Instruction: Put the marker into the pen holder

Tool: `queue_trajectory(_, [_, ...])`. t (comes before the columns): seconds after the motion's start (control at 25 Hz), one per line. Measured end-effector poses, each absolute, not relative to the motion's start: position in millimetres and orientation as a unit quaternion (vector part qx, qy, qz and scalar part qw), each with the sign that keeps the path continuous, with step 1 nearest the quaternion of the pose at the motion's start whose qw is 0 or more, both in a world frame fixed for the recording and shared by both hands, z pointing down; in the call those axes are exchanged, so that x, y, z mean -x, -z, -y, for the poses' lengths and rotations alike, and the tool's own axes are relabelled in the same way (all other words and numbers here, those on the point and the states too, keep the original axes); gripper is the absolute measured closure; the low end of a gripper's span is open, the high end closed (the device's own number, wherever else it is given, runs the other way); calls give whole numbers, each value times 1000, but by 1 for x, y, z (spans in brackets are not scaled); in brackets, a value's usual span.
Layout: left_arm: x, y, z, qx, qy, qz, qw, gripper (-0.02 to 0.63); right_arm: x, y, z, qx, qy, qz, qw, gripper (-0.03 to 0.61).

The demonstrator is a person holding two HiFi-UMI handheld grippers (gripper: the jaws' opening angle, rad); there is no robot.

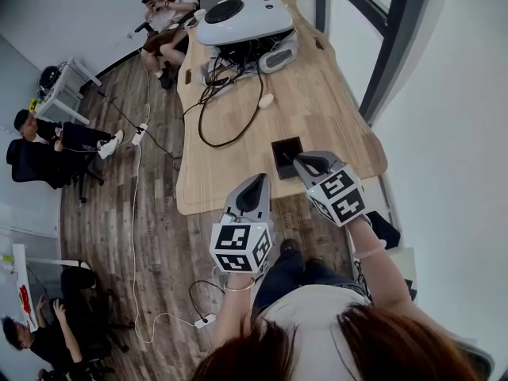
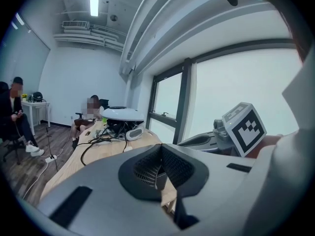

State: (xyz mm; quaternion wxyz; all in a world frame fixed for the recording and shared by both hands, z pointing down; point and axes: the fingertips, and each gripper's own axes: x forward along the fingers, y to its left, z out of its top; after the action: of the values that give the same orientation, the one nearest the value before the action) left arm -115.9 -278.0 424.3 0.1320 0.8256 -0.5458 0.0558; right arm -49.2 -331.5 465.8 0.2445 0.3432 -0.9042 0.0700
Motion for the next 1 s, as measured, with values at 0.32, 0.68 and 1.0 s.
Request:
queue_trajectory(0.32, [103, -415, 260, -824, -51, 551, 123, 595, 37, -438, 308, -349, -52, 914, 202, 543])
queue_trajectory(0.68, [88, -403, 235, -821, -41, 559, 111, 595, 16, -413, 276, -354, -46, 920, 162, 548])
queue_trajectory(1.0, [74, -391, 211, -818, -32, 564, 104, 595, -2, -398, 246, -357, -33, 921, 152, 549])
